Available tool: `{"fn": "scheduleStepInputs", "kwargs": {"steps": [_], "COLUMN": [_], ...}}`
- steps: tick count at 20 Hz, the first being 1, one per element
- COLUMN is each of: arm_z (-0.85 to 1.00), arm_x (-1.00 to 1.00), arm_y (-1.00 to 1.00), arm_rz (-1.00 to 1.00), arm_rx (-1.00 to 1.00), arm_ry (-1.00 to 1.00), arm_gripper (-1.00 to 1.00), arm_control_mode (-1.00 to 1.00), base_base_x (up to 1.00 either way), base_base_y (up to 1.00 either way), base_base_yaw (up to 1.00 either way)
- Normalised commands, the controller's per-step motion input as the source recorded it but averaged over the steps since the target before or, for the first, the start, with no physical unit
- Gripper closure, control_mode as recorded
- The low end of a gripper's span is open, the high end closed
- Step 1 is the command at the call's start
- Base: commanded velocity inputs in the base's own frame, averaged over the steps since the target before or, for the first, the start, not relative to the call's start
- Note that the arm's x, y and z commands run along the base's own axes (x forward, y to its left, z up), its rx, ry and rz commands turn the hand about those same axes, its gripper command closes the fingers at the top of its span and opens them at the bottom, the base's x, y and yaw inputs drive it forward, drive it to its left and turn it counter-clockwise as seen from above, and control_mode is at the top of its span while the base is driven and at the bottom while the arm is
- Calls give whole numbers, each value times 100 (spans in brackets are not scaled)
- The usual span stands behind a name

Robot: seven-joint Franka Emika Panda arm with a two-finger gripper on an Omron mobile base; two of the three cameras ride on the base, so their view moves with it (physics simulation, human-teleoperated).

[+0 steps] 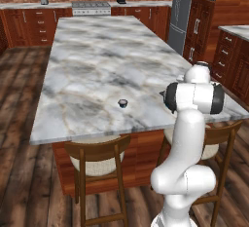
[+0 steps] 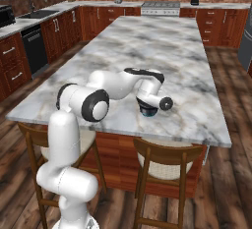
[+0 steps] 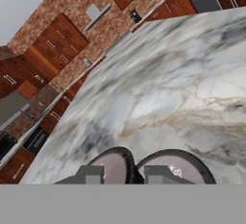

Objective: Stack the yogurt containers by placing the smaller containers on top of the larger containers.

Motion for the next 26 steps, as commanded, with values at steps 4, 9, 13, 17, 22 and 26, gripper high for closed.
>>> {"fn": "scheduleStepInputs", "kwargs": {"steps": [4,9,13,17,22,26], "arm_z": [-20,-27,-37,-35,-10,0], "arm_x": [30,23,20,23,21,-2], "arm_y": [0,-1,0,0,-4,0], "arm_rz": [0,0,0,0,0,0], "arm_rx": [0,-1,-4,-4,0,0], "arm_ry": [-1,-3,-2,-2,-1,0], "arm_gripper": [100,100,100,100,100,100], "arm_control_mode": [-100,-100,-100,-100,-100,-100], "base_base_x": [0,0,0,0,0,0], "base_base_y": [0,0,0,0,0,0], "base_base_yaw": [0,0,0,0,0,0]}}
